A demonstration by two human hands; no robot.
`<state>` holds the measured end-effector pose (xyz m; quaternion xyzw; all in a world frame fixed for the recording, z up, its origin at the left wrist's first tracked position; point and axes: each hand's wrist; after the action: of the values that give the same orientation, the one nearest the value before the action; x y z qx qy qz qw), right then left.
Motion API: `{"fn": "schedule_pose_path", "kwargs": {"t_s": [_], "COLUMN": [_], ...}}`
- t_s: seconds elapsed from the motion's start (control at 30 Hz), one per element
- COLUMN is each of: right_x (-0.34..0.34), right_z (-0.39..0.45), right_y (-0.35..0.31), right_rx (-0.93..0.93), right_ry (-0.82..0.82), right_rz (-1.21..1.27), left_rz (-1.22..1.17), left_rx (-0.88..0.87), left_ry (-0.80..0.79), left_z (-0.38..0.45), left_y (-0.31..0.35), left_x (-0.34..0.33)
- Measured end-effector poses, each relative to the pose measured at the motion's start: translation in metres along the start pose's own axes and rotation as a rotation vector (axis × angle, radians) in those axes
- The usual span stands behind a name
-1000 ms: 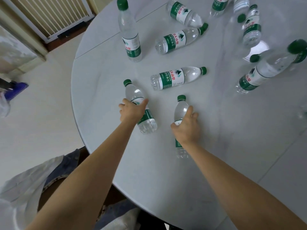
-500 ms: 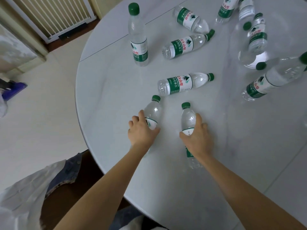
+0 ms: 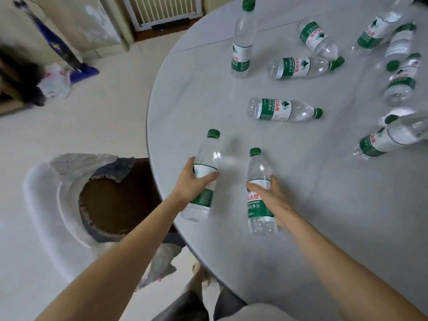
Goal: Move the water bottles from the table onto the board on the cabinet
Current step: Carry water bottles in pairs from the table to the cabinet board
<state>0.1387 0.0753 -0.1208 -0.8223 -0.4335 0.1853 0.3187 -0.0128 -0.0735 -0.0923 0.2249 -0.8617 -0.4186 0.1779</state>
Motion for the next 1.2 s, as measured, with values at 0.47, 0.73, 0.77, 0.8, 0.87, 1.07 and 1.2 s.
{"fn": "schedule_pose_path", "kwargs": {"t_s": [0.47, 0.73, 0.77, 0.8, 0.87, 1.07, 1.2], "right_x": [-0.263, -0.482, -0.508, -0.533, -0.578, -0.71, -0.809], "right_z": [-0.087, -0.199, -0.217, -0.234, -0.269, -0.353, -0.39], "right_y": [-0.042, 0.056, 0.076, 0.095, 0.134, 0.223, 0.268], "right_rx": [-0.076, -0.117, -0.121, -0.125, -0.138, -0.2, -0.205], "right_ry": [-1.017, -1.355, -1.38, -1.41, -1.468, -1.618, -1.715], "right_rz": [-0.04, -0.366, -0.409, -0.451, -0.513, -0.648, -0.766], "left_rz": [-0.795, -0.95, -0.963, -0.973, -0.984, -1.027, -1.139], "left_rx": [-0.243, -0.304, -0.296, -0.286, -0.276, -0.296, -0.382], "left_ry": [0.603, 1.052, 1.101, 1.144, 1.217, 1.381, 1.493], "left_z": [-0.271, -0.48, -0.507, -0.533, -0.583, -0.702, -0.758], "left_y": [-0.094, -0.246, -0.265, -0.284, -0.319, -0.4, -0.456], "left_x": [0.132, 0.174, 0.179, 0.183, 0.194, 0.239, 0.273]}}
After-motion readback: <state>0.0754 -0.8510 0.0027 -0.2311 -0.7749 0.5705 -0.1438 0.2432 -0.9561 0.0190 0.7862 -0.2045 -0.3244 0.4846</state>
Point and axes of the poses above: each hand's wrist, its own z-axis towards the middle knuckle, its own x-axis out of the back of the hand, y = z × x, and after that the axes turned 15 degrees about -y, right-handed
